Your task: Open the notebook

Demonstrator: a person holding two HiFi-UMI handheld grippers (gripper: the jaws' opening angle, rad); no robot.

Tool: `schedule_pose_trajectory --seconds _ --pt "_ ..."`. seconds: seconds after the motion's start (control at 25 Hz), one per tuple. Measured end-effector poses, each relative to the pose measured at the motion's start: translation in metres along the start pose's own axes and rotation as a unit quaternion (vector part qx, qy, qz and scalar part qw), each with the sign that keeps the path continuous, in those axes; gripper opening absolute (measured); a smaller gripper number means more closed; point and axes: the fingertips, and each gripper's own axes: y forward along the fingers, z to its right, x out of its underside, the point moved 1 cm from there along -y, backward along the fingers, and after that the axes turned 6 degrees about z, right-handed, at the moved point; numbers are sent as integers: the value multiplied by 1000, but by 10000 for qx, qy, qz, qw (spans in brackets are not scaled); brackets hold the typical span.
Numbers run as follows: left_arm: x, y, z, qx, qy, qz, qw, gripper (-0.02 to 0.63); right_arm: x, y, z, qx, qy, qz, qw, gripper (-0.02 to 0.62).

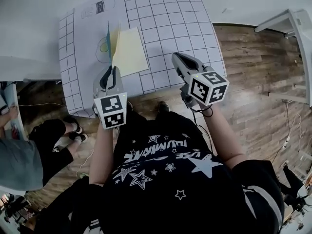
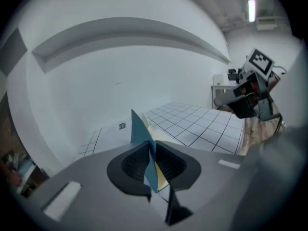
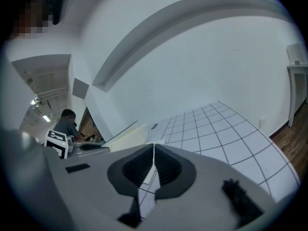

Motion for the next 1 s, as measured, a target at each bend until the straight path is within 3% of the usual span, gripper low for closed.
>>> schedule_pose_trajectory --seconds 0.2,0.4,0.56,0.8,1.0 --pt "13 -17 -42 237 -626 408 9969 54 -2 31 -34 -118 -150 -108 9998 17" --pt "44 -27 -80 548 -1459 343 9872 69 -2 67 -72 -198 -271 -232 9992 17" --pt "81 -29 -99 757 -1749 115 9816 92 1 97 -105 -282 -307 -327 9986 17" --pt "115 -23 -112 1190 -2294 -91 9660 106 1 126 -137 -120 -347 -419 9984 17" --pt "131 -19 -123 1645 -2340 -294 9578 118 14 131 -152 153 -312 -543 9979 17"
